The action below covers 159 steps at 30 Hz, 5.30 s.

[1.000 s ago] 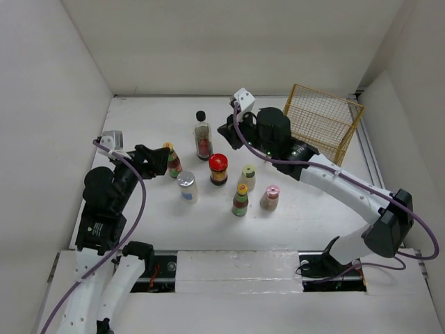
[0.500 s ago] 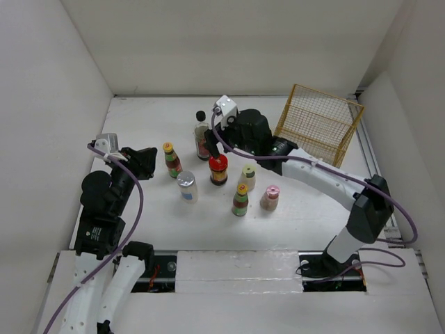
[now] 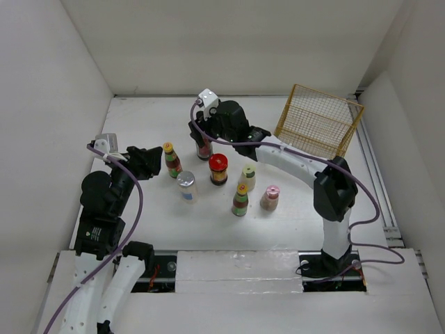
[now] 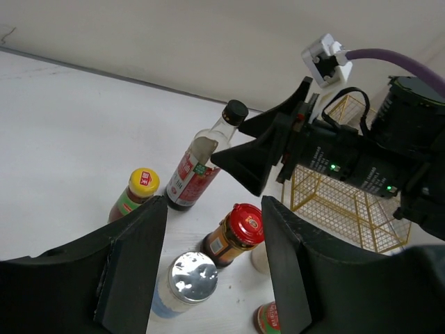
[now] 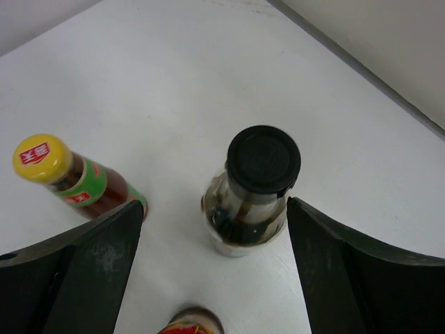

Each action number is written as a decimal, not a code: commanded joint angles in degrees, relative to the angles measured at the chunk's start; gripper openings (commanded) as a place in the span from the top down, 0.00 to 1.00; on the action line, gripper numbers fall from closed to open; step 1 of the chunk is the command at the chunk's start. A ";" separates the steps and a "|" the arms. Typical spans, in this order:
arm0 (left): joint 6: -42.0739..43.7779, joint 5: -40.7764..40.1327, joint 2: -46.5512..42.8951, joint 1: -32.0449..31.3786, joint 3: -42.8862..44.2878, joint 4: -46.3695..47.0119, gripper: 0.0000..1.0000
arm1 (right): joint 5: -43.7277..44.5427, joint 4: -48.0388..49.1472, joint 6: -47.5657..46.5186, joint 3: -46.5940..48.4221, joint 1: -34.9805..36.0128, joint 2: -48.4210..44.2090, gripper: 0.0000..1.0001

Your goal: Organize the condiment bottles

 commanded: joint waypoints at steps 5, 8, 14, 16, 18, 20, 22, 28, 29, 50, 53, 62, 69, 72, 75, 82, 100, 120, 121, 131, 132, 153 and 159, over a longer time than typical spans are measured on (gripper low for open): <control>-0.04 0.96 -0.10 0.17 -0.41 2.73 0.48 | 2.35 10.47 1.05 4.57 -0.76 5.06 0.18; -0.04 0.96 -0.63 0.17 -0.41 2.73 0.46 | 5.42 13.71 1.57 4.58 -0.76 5.87 0.24; -0.04 2.01 -0.63 0.17 -0.93 3.25 0.46 | 6.92 18.82 3.24 4.05 -0.76 8.15 0.54; -0.04 2.01 -0.63 0.17 -0.94 3.26 0.46 | 8.41 22.85 3.86 0.73 -0.76 6.49 0.69; -0.04 2.01 -0.63 0.17 -0.94 3.26 0.46 | 8.42 24.97 4.38 -1.04 -0.15 4.91 0.86; -0.04 2.01 -0.63 0.17 -0.94 3.26 0.46 | 9.11 24.98 4.39 -1.57 -0.14 1.75 0.87; -0.04 2.62 -0.63 0.17 -0.94 3.26 0.45 | 9.65 23.94 3.77 -0.79 -0.14 -2.28 0.88; -0.04 3.16 -0.63 0.17 -0.94 3.26 0.45 | 9.12 18.83 3.15 5.10 -4.52 -11.35 0.88; -0.04 3.16 -0.63 0.17 -0.94 3.26 0.45 | 9.12 18.05 3.15 6.32 -5.58 -13.01 0.88; -0.57 4.74 -2.03 0.17 -0.94 3.26 0.45 | 9.12 1.96 0.87 22.33 -29.84 -12.60 0.92; -0.57 4.74 -1.24 0.17 -0.94 3.26 0.45 | 9.12 2.74 0.87 20.93 -32.13 -13.12 0.92; -0.57 4.74 -0.63 0.17 -0.94 3.79 0.45 | 7.72 2.74 0.17 20.84 -35.65 -11.98 0.92; -0.57 4.74 -0.10 0.17 -0.94 3.79 0.45 | 7.72 6.43 0.17 15.58 -36.88 -12.15 0.91; -0.57 4.74 -0.10 0.17 -0.94 3.79 0.45 | 8.42 9.42 1.39 10.39 -37.40 -13.47 0.91; -0.57 4.74 -0.10 0.17 -0.94 4.31 0.45 | 8.42 11.97 2.01 5.48 -37.41 -14.52 0.91; -0.57 4.74 -0.10 0.17 -0.94 3.79 0.45 | 9.82 18.03 4.38 -4.91 -36.88 -15.06 0.91; -0.57 5.27 -0.10 0.17 -1.46 4.31 0.45 | 6.75 22.17 10.63 -15.28 -39.08 -14.53 0.29; -3.38 -4.92 -2.03 0.17 -0.41 1.33 0.62 | -5.82 16.81 9.75 -18.53 -12.21 -27.37 0.91; -3.38 -4.93 -2.03 0.17 -0.41 0.72 0.62 | -5.82 16.81 9.75 -19.32 -9.92 -26.31 0.91; -6.19 -14.86 -4.85 0.17 1.35 -1.75 0.57 | -7.74 11.37 3.78 -13.98 5.57 -12.61 0.28; -6.20 -14.86 -4.85 0.17 1.35 -2.36 0.57 | -8.28 10.49 3.77 -12.92 6.27 -11.37 0.24; -5.67 -12.14 -5.02 0.17 0.82 -0.79 0.54 | -6.35 7.83 3.94 14.95 8.21 16.85 0.27; -5.67 -11.61 -5.02 0.17 0.82 -0.78 0.54 | -4.60 15.48 7.19 12.33 8.21 15.11 0.87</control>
